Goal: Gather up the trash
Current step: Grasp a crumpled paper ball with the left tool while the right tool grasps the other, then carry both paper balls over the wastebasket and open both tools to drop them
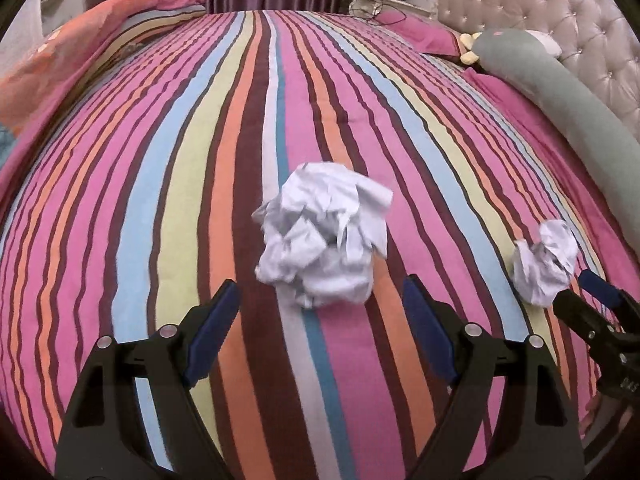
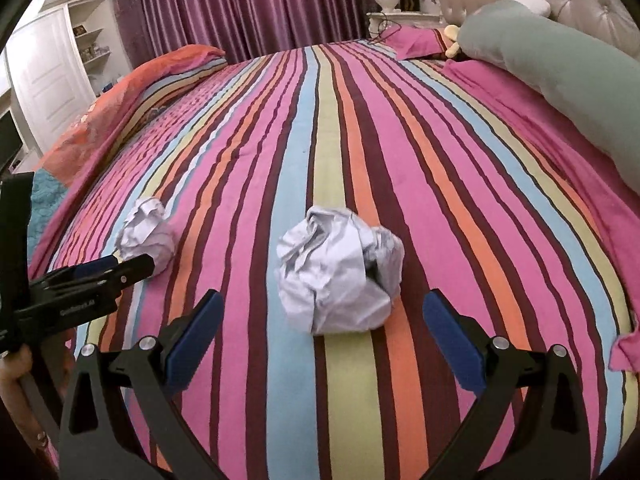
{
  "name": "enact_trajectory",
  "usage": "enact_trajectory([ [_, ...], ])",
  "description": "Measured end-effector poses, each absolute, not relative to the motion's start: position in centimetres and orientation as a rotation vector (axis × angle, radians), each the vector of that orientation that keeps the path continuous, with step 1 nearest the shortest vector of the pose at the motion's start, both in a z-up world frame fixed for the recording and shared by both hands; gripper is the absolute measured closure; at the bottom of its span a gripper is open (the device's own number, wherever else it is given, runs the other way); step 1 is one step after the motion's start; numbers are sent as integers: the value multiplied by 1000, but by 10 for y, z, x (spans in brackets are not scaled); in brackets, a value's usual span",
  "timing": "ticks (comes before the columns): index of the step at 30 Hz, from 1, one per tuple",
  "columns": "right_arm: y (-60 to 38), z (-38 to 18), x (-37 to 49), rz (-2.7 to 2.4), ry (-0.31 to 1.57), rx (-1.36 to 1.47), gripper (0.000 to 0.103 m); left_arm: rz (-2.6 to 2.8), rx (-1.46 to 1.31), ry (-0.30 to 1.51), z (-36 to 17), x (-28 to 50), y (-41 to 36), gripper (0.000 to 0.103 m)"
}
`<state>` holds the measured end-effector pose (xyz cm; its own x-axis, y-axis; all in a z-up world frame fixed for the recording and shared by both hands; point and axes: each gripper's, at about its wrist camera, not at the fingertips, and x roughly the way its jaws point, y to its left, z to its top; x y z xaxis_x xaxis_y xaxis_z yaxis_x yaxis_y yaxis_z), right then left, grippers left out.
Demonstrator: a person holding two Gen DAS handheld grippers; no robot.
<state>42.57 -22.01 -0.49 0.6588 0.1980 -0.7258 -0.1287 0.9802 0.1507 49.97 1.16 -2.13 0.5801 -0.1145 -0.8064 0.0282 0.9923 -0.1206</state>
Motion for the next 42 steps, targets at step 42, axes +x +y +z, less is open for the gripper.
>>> enact_trajectory([
  [42,-212,20,374,176,871,23,48,-44,-183,926,9,432,26,49],
])
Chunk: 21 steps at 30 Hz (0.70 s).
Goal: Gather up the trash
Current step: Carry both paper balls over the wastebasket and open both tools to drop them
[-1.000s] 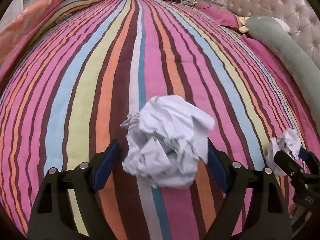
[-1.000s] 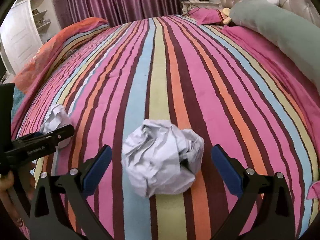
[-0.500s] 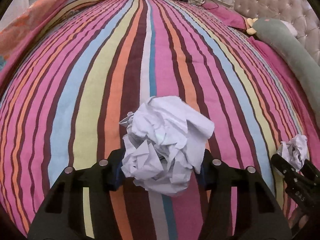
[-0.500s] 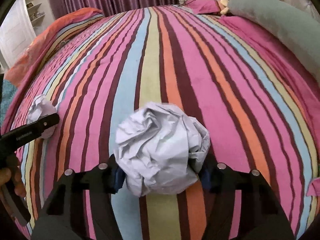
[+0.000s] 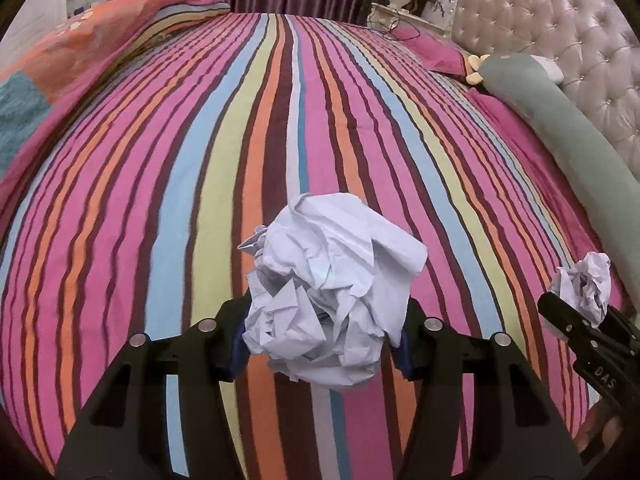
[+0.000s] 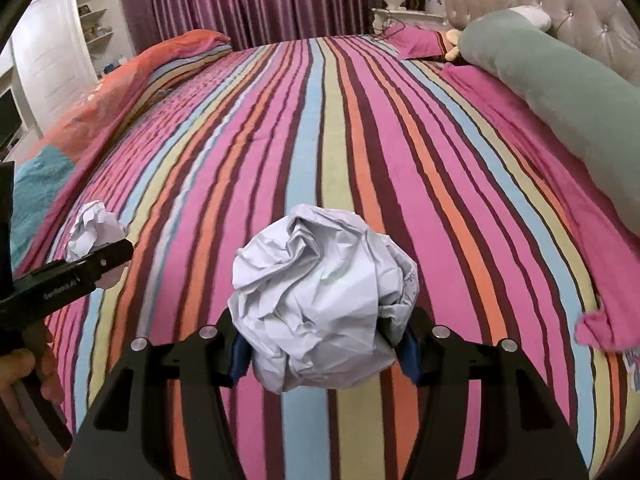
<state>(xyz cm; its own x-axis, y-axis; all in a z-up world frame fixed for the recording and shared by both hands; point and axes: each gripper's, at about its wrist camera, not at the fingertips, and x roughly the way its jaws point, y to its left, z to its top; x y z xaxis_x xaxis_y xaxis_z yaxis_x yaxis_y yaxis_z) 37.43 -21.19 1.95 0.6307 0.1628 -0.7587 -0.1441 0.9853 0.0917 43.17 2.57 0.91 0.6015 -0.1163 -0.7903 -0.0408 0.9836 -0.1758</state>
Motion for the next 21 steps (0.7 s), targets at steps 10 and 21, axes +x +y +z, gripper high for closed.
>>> enact_trajectory([
  [10,-213,26,290,223,886,55,48,-45,-181,928,18,322,28,49],
  [21,-212,22,209,255,909,79,48,-67,-156,966,1,211,26,49],
])
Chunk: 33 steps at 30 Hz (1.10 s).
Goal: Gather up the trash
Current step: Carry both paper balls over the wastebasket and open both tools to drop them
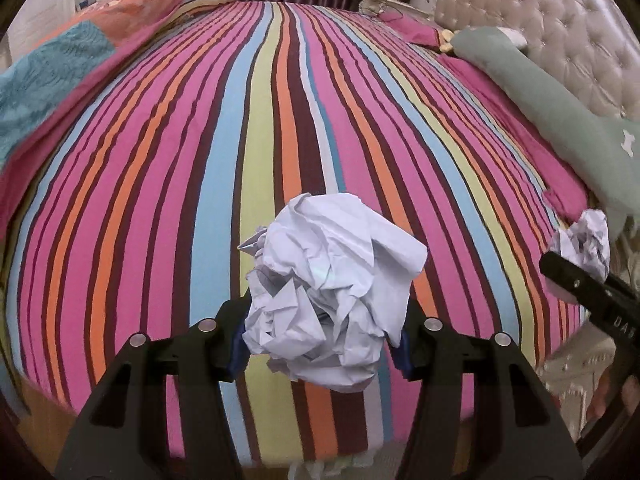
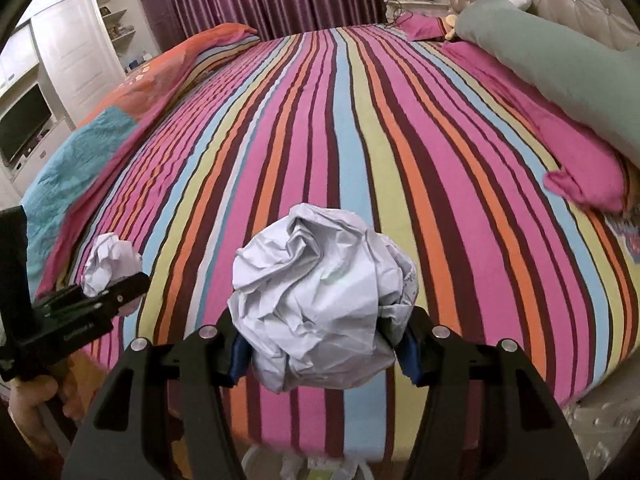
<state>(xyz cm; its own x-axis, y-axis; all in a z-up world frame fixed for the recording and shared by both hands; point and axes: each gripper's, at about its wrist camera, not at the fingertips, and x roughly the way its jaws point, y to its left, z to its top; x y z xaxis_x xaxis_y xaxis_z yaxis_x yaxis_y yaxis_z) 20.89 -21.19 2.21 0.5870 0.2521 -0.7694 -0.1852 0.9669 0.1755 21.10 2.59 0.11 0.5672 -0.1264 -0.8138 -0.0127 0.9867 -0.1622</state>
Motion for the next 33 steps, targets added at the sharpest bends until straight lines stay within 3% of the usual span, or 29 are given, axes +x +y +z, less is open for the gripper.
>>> enact_trajectory([
  [19,-211,5,100,283,947,97,48,-96,-123,1000,-20,83,12,49],
  [33,-211,-41,53,246,1106,111,48,-157,-83,1145,-71,33,-12,49],
])
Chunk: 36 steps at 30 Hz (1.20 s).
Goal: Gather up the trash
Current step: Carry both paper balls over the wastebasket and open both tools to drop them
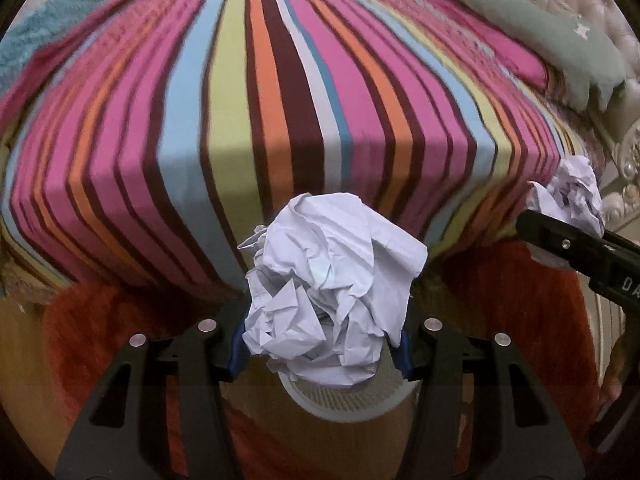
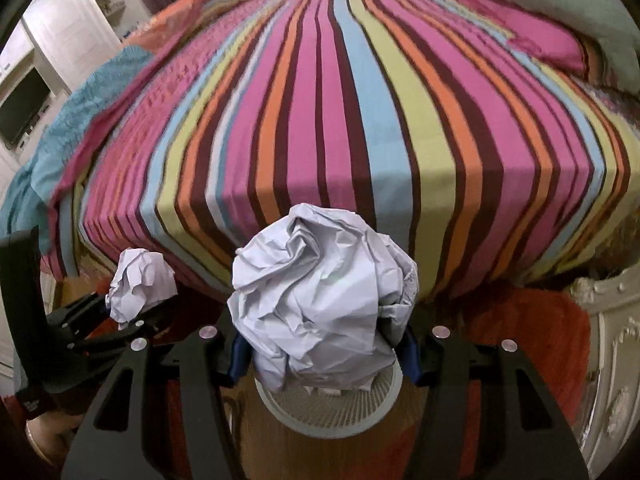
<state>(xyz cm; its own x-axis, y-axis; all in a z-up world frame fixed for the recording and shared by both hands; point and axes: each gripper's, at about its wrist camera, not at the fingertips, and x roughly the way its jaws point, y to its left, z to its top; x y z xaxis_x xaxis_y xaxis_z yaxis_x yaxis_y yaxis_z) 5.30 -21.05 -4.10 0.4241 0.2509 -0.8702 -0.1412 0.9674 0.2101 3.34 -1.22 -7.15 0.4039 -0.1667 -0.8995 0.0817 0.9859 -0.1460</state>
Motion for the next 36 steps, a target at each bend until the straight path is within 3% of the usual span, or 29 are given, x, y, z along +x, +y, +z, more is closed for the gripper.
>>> enact_trajectory([
  [16,-216,-171,61,245,1602,261,48,-214,-71,1532,-166,47,-37,49],
  [36,-213,-261,71,127,1909,391,48,-212,-129,1824,-254,68,-46,49],
])
